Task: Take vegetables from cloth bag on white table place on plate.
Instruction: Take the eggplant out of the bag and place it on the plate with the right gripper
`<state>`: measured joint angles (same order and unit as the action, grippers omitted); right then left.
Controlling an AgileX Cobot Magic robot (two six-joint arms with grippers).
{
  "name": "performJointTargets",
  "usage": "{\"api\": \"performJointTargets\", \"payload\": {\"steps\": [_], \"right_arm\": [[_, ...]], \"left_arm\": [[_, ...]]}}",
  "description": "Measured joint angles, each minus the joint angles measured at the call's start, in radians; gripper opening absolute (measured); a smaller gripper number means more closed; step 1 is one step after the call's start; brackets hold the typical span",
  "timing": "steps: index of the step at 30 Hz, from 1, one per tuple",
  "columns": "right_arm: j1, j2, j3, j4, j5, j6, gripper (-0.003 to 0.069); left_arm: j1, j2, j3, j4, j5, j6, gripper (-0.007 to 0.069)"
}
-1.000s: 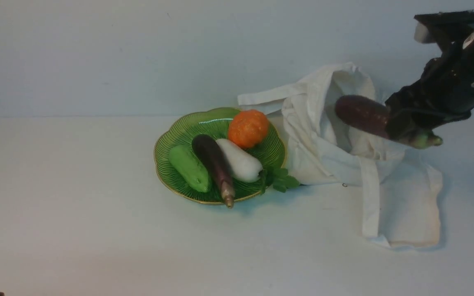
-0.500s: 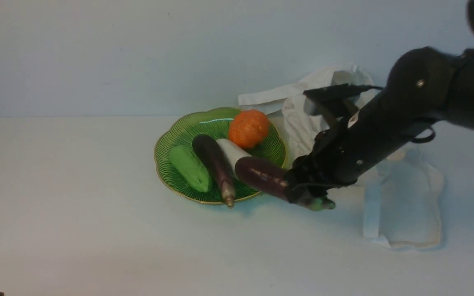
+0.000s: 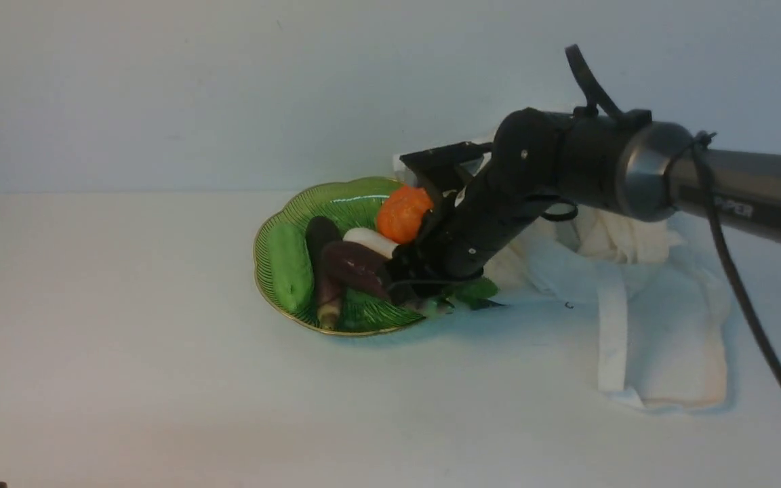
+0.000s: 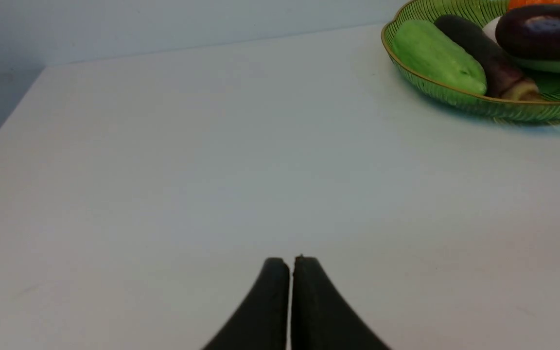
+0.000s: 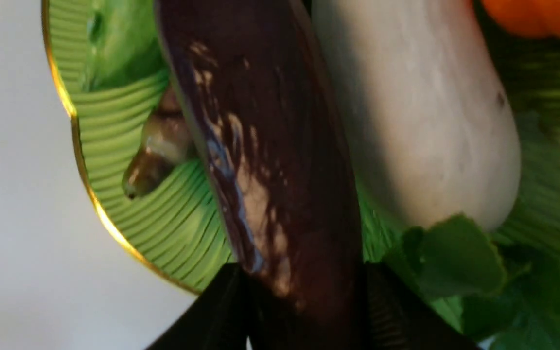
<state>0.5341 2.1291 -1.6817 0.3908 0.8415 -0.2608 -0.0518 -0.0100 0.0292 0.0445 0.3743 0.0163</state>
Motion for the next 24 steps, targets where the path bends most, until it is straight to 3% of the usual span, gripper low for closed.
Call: {"api": "performJointTargets", "payload": {"steps": [16, 21, 24], "right_arm": [[0.000, 0.065, -0.046, 0.017, -0.149, 0.106, 0.0283], [0.000, 0.064, -0.046, 0.019, -0.139, 0.108, 0.0401], [0.000, 0.047, -0.046, 0.015, -0.109, 0.108, 0.0514]], "left_arm": [[0.000, 0.000, 0.000, 0.000, 0.000, 0.000, -0.0005], [0.000, 0.000, 0.000, 0.000, 0.000, 0.000, -0.0005], [0.000, 0.000, 0.000, 0.000, 0.000, 0.000, -0.0005]]}}
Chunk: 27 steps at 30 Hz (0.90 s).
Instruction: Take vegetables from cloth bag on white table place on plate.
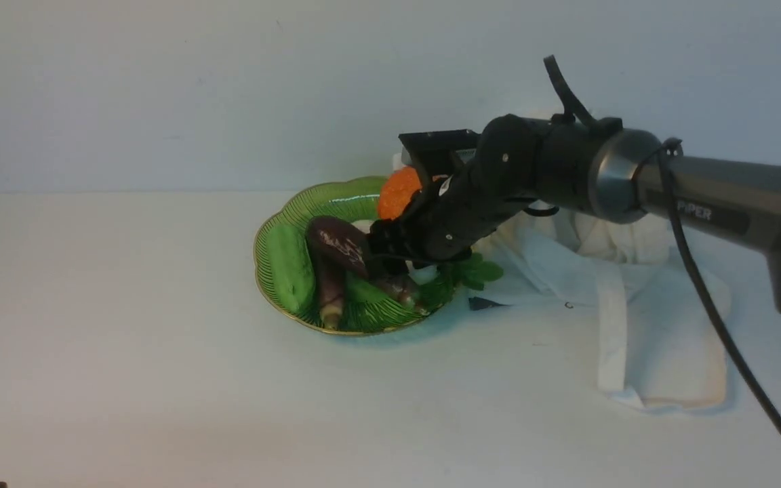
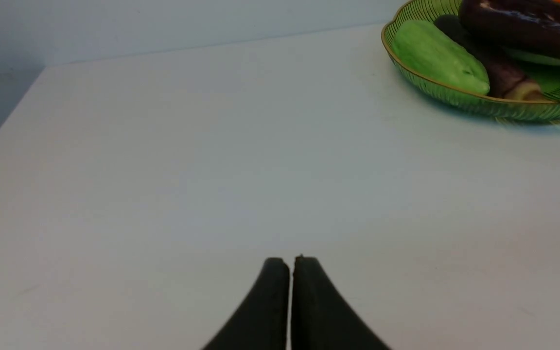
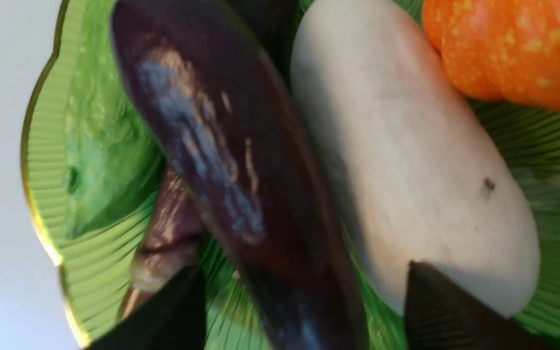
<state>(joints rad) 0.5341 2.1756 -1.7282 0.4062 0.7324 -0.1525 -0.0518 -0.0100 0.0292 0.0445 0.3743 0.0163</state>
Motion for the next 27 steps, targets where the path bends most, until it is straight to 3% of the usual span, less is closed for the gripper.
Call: {"api": "performJointTargets", "payload": {"steps": [4, 8, 13, 19, 23, 27], "right_arm": [[0.000, -0.045, -0.043, -0.029, 0.067, -0.025, 0.0592], [-0.009, -0.093, -0.169, -0.092, 0.206, -0.050, 0.0563], [-0.047, -0.166, -0.442, -0.199, 0.479, -0.051, 0.0385], [-0.079, -0.319, -0.586, -0.311, 0.527, -0.043, 0.0070], [-0.080, -0.428, -0.572, -0.393, 0.542, -0.020, -0.0002], [-0.080, -0.585, -0.493, -0.443, 0.545, 0.024, -0.0014]], "left_arm": [[0.000, 0.000, 0.000, 0.000, 0.000, 0.000, -0.0005], [0.000, 0.000, 0.000, 0.000, 0.000, 0.000, -0.0005], [0.000, 0.000, 0.000, 0.000, 0.000, 0.000, -0.0005], [0.000, 0.000, 0.000, 0.000, 0.000, 0.000, -0.0005], [0.000, 0.000, 0.000, 0.000, 0.000, 0.000, -0.0005], [0.000, 0.000, 0.000, 0.000, 0.000, 0.000, -0.0005]]}}
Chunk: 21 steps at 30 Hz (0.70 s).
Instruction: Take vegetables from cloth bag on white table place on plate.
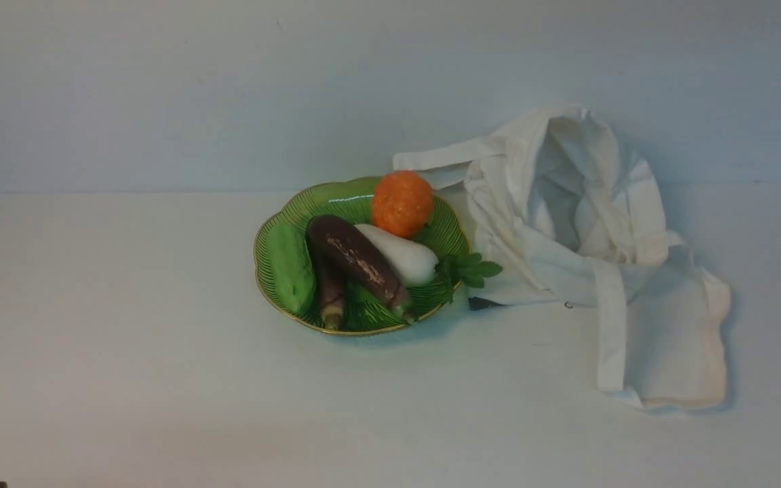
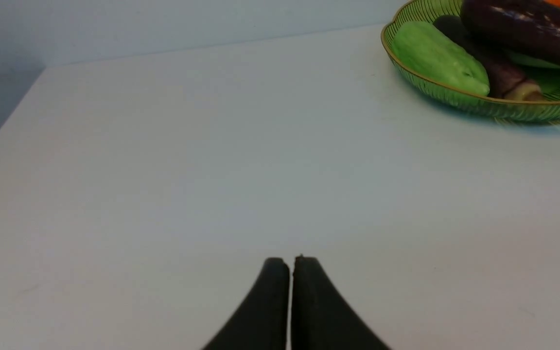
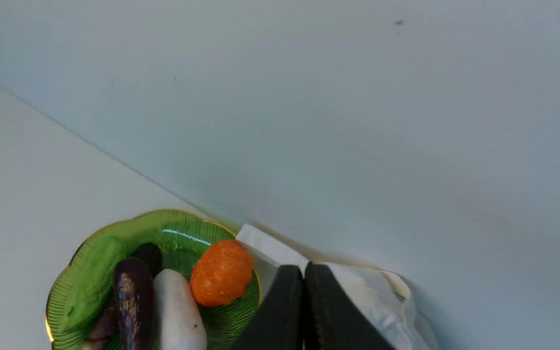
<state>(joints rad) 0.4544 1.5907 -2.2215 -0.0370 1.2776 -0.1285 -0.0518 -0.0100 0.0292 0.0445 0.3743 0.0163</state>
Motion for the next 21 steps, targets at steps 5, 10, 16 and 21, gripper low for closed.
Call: {"api": "performJointTargets", "payload": {"steps": [5, 10, 16, 21], "right_arm": [[0.000, -0.284, 0.224, -0.011, 0.000, 0.045, -0.0015], [0.000, -0.578, 0.509, -0.013, 0.002, 0.073, -0.0015], [0.000, -1.113, 1.118, 0.021, -0.384, 0.128, -0.0015], [0.000, -1.369, 1.580, 0.156, -0.761, 0.076, -0.0015]], "left_arm": [[0.000, 0.000, 0.000, 0.000, 0.000, 0.000, -0.0005], [0.000, 0.000, 0.000, 0.000, 0.000, 0.000, -0.0005], [0.000, 0.000, 0.000, 0.000, 0.000, 0.000, -0.0005], [0.000, 0.000, 0.000, 0.000, 0.000, 0.000, -0.0005]]}}
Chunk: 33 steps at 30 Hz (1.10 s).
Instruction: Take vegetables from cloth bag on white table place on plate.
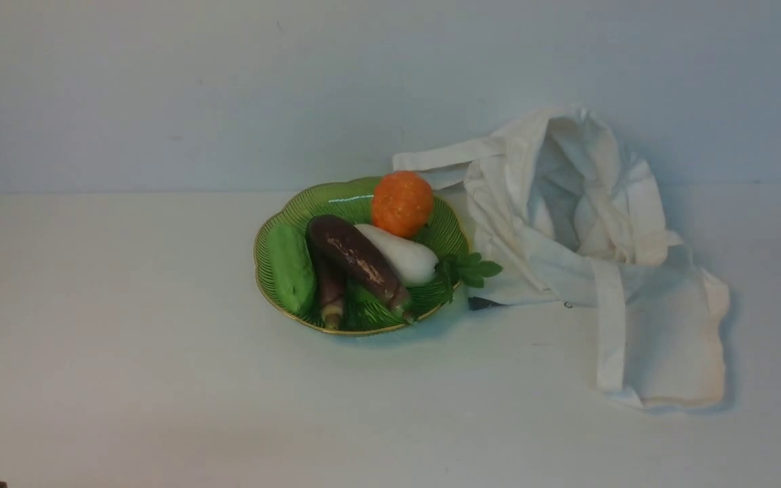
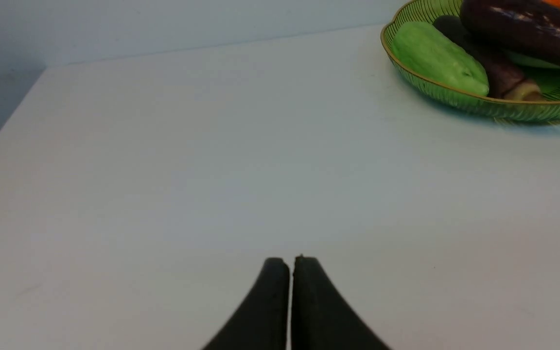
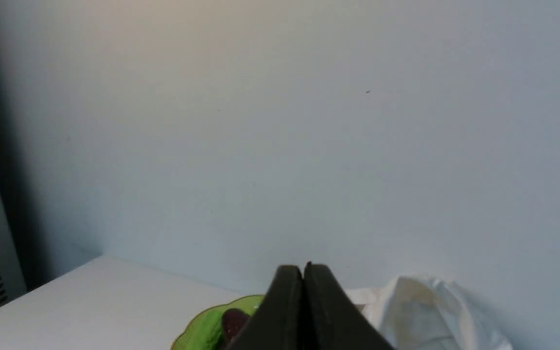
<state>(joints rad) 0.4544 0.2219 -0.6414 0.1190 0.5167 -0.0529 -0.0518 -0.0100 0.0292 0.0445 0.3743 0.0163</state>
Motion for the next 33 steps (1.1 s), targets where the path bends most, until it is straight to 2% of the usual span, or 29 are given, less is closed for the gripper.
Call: {"api": "performJointTargets", "payload": {"steps": [4, 10, 22, 33], "right_arm": [[0.000, -0.009, 0.187, 0.085, -0.119, -0.083, -0.0015], [0.000, -0.002, 0.260, 0.127, -0.210, -0.110, -0.0015], [0.000, -0.002, 0.270, 0.136, -0.129, -0.110, -0.0015], [0.000, -0.002, 0.271, 0.112, -0.123, -0.118, -0.0015]], "left_arm": [[0.000, 0.000, 0.000, 0.000, 0.000, 0.000, -0.0005], [0.000, 0.000, 0.000, 0.000, 0.000, 0.000, -0.0005], [0.000, 0.000, 0.000, 0.000, 0.000, 0.000, -0.0005], [0.000, 0.000, 0.000, 0.000, 0.000, 0.000, -0.0005]]}}
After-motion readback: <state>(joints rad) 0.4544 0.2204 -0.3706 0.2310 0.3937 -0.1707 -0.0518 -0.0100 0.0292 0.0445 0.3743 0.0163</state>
